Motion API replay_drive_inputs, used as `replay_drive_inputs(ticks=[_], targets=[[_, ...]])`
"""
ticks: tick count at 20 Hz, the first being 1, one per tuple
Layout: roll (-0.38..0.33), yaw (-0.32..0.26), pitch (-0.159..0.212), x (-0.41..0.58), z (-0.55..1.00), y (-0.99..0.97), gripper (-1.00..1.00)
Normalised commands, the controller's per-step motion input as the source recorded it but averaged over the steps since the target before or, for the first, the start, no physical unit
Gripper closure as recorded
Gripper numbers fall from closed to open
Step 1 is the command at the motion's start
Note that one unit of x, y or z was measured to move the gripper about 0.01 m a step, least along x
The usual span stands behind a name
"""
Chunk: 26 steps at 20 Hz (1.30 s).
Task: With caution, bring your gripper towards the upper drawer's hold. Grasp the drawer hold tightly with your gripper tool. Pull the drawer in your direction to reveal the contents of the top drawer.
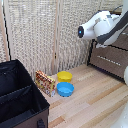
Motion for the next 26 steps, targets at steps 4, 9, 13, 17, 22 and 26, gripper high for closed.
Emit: replay_drive_inputs(ticks=[4,9,13,17,22,26], targets=[[-0.001,0.073,-0.003,0.001,0.05,-0.53,1.0],[0.0,0.007,0.0,0.003,0.0,-0.07,1.0],[0.0,-0.013,0.0,0.0,0.0,-0.12,1.0],[-0.001,-0.029,0.0,0.0,0.0,-0.18,1.0],[0.0,-0.021,0.0,0.006,0.01,-0.18,1.0],[-0.004,0.0,0.0,0.0,-0.01,0.4,1.0]])
